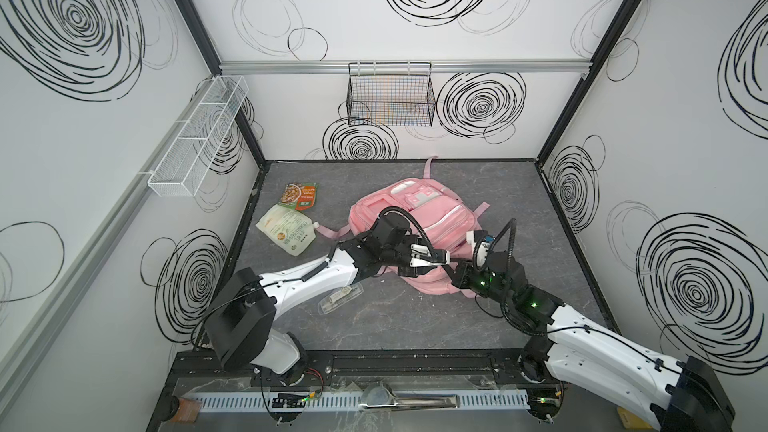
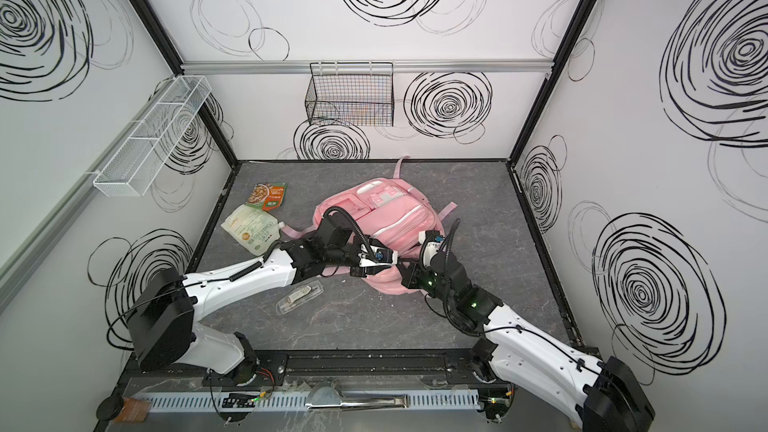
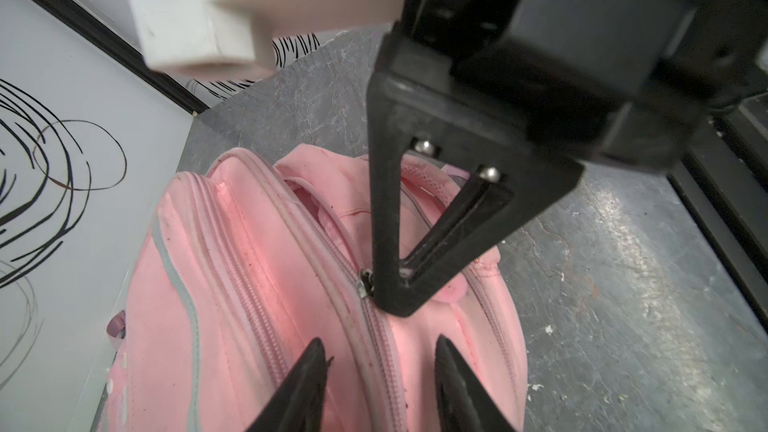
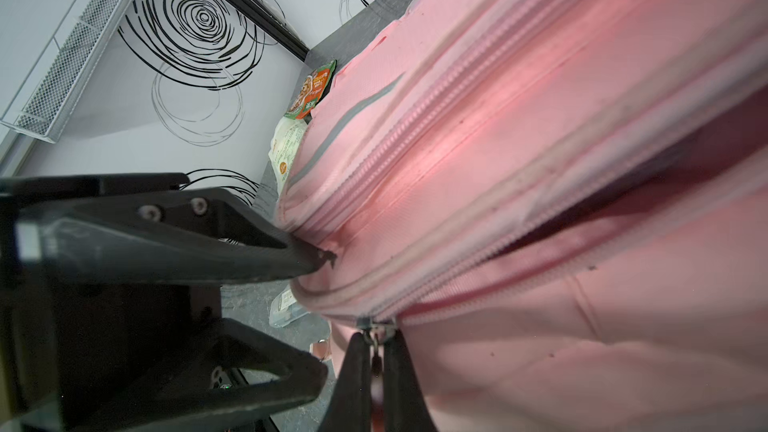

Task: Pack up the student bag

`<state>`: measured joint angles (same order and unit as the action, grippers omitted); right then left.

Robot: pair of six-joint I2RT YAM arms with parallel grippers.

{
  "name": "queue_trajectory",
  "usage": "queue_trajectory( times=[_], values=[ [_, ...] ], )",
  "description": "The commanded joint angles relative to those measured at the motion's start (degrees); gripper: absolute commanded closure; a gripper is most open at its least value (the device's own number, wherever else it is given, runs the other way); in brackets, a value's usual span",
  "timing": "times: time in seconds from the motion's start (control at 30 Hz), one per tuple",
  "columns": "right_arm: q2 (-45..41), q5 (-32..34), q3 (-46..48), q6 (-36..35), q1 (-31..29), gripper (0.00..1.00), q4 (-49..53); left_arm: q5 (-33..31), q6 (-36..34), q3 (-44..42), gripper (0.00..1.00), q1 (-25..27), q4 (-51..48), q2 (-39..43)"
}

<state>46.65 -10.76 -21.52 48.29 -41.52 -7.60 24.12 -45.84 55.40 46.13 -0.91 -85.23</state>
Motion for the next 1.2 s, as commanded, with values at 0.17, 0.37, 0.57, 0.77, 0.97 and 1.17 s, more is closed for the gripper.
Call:
queue_trajectory(
  times=[0.17,0.37,0.57,0.77,0.97,1.17],
  values=[
    [-1.92,0.92,-1.16,1.36,-0.76,1.0,-7.16,-1.14,0.17,0.03,0.51,0.08,0.13,0.53],
    [-1.66,1.14,-2.01,2.22,-1.26,1.0,-7.44,-1.17,-0.21,-0.13,0.52,-0.57,-0.91,-0.54],
    [-1.82,2.2,-2.81,2.16,-1.41,1.0,-7.5,3.34,0.71,2.21,0.53,-2.69,-3.31,-2.04],
    [-2.33,2.07,-2.48,2.29,-1.79,1.0,-8.58,5.17,1.06,1.72,0.54,-3.11,-2.94,-1.91],
    [-3.05,2.01,-1.69,1.62,-1.9,1.0,-8.79,1.51,-0.02,2.3,0.63,-2.15,-4.61,-3.09],
    [-3.0,1.55,-1.64,0.05,-1.9,1.0,-10.92,0.36,1.0,4.04,0.66,-2.84,-6.07,-4.42]
  ],
)
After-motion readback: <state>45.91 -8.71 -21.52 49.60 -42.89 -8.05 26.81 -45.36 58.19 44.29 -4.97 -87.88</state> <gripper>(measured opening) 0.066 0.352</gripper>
